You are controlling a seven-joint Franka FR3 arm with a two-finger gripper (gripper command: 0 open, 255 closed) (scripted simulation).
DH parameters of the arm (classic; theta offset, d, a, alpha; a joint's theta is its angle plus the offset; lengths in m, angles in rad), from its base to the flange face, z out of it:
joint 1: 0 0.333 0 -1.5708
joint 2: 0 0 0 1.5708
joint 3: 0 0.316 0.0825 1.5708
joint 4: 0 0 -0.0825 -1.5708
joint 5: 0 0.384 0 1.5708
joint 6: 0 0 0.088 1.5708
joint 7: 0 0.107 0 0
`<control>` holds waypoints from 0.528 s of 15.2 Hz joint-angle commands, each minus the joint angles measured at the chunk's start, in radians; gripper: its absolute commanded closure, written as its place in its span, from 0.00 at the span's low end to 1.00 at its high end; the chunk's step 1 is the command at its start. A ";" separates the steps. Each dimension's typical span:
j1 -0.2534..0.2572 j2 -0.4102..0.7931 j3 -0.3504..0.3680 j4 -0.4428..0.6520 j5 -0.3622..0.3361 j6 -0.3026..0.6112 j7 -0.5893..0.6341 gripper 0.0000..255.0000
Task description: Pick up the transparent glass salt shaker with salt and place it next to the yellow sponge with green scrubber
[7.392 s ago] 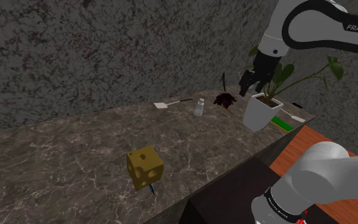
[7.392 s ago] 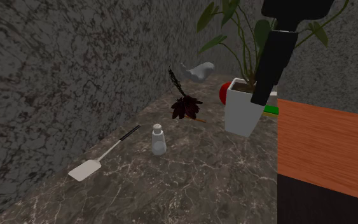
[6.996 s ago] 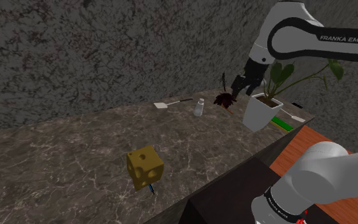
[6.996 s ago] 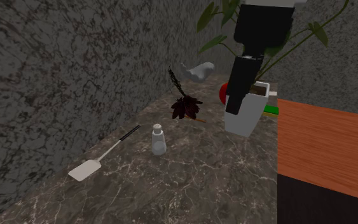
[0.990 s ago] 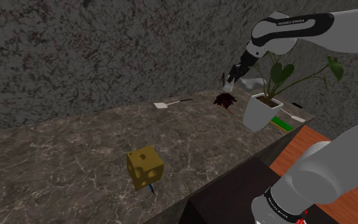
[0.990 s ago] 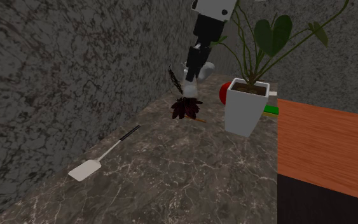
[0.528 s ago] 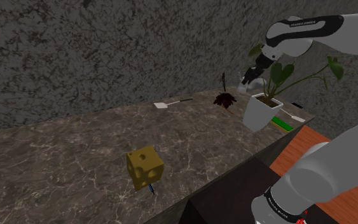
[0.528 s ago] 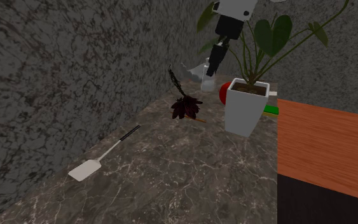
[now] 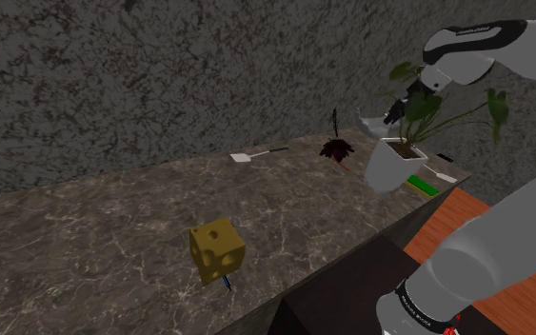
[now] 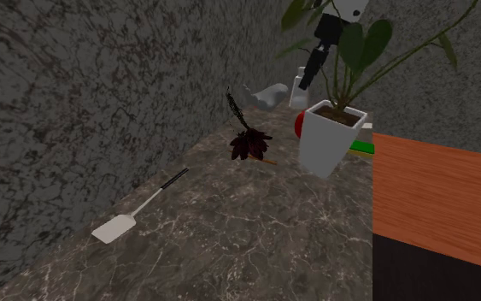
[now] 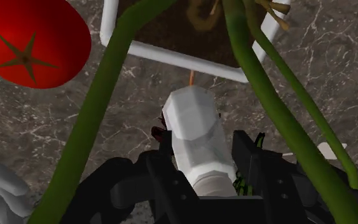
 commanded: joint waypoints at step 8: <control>-0.135 0.241 -0.147 0.212 0.114 -0.141 -0.305 1.00</control>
